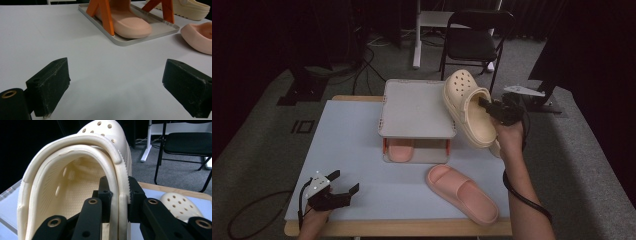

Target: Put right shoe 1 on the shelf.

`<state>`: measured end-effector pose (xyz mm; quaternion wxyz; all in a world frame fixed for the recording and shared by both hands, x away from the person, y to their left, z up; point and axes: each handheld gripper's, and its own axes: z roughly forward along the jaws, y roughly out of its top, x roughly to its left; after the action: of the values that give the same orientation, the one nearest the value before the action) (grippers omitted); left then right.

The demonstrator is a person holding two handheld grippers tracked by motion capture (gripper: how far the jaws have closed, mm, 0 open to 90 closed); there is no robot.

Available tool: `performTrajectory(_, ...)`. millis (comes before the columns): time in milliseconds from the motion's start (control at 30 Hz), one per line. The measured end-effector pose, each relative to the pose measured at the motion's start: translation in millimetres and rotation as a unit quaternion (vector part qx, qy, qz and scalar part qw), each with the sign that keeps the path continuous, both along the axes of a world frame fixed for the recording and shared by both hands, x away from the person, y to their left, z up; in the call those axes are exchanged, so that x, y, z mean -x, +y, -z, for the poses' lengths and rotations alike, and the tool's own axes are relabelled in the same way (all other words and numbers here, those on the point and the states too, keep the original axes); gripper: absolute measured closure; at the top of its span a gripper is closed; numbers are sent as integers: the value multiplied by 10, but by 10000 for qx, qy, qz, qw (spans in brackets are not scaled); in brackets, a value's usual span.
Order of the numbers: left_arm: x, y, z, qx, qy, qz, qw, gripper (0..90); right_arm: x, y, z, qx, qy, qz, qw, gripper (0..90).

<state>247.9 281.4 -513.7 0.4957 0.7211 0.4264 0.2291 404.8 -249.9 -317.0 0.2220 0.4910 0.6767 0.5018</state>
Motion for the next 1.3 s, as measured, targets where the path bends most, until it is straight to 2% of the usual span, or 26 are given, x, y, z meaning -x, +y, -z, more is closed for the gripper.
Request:
performTrajectory(367,7,-14,6,-60,20,46,10000,73,-92,365,-68,86,-58,31,9999,770)
performTrajectory(1100,28,0,7,-11,4,97,10000,73,-292,1049,-17,69,-28,-143,9999,770)
performTrajectory(1300,32,-2,13,-59,8,120,9999,74,-332,1200,-13,-48,-44,-141,9999,770)
